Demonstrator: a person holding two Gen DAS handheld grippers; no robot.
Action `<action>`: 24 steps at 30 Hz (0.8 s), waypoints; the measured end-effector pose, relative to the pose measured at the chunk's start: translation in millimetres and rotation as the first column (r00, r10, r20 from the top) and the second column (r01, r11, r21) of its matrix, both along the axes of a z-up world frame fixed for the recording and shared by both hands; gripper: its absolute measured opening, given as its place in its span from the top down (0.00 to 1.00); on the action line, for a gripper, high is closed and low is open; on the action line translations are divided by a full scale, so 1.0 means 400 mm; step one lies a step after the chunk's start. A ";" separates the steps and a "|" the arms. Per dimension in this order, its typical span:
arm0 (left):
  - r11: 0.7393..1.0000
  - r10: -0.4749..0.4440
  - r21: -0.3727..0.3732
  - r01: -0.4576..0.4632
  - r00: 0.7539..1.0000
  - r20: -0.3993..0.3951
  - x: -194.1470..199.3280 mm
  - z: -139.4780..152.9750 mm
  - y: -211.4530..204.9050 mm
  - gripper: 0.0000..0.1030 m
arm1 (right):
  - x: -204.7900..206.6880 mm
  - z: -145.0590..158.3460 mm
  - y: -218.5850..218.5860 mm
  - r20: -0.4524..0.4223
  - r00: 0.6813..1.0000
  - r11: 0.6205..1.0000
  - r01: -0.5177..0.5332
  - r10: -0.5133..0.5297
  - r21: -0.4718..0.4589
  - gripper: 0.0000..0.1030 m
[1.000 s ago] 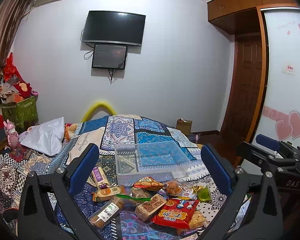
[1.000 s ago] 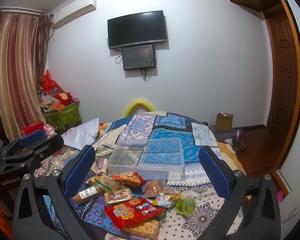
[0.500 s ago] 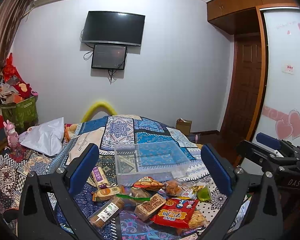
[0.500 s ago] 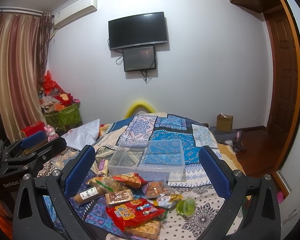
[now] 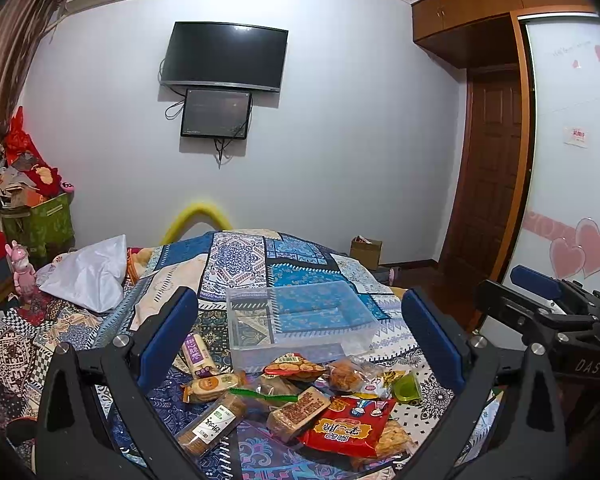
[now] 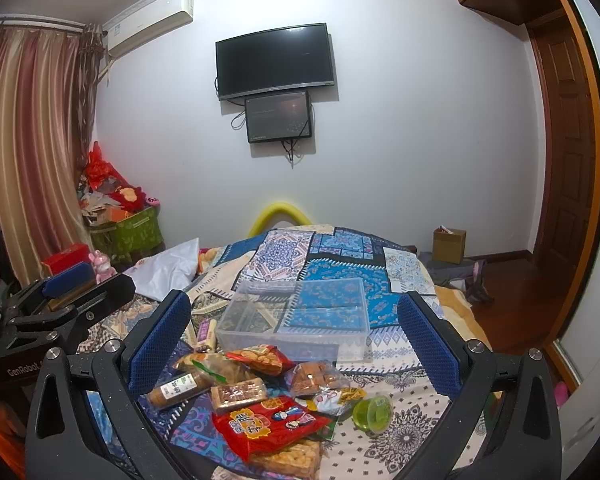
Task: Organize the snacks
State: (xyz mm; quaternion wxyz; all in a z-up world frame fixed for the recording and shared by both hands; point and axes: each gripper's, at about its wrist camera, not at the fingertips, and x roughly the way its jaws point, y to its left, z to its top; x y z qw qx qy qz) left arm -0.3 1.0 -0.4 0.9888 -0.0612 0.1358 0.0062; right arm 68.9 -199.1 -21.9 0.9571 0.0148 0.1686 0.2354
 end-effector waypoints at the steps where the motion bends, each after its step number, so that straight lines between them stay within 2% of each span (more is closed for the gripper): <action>1: 1.000 0.000 0.000 0.000 1.000 0.000 0.000 0.000 0.000 0.00 | 0.000 0.000 0.000 0.000 1.000 1.000 0.000 0.000 0.000 0.00; 24: 1.000 -0.009 0.010 0.009 1.000 -0.018 0.018 -0.019 0.001 0.00 | 0.024 -0.025 -0.010 -0.031 0.999 1.000 0.010 -0.009 0.014 0.00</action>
